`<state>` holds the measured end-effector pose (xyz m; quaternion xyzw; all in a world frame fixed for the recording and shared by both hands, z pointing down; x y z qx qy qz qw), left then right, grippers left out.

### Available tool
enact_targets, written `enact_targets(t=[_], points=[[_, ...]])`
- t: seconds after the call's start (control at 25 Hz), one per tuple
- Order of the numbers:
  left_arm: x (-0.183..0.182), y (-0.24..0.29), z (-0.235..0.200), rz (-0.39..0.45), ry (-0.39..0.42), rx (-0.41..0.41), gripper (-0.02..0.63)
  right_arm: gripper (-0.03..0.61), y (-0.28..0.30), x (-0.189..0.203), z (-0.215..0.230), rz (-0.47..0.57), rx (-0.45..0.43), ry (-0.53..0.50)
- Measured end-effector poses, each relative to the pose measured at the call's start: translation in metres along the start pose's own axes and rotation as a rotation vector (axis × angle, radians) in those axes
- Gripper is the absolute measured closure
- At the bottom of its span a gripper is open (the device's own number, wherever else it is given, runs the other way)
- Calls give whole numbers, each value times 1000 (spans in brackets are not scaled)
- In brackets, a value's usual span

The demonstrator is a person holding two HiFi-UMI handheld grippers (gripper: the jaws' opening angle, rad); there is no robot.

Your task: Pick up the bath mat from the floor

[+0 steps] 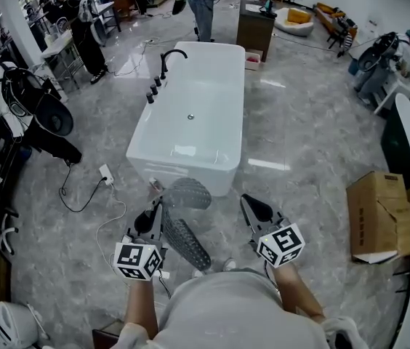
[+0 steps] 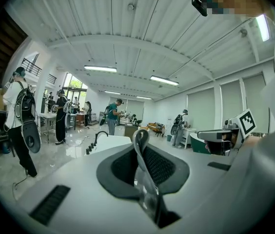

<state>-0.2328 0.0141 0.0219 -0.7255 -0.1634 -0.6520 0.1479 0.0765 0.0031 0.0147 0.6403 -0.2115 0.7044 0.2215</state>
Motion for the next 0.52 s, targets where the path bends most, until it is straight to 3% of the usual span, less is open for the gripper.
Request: enact_targets(t=[0.52], points=[[5, 9, 11, -33, -39, 9, 572, 552, -11, 0, 17, -11, 36, 14]])
Point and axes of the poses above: the fingertips, and each gripper's own axes: y forward along the fingers, z to its right, x out of its underside, the point moved 8 cm from there along -y, backward along the fingers, and after that the axes turned 8 degrees about z, right-handed, at the moved point
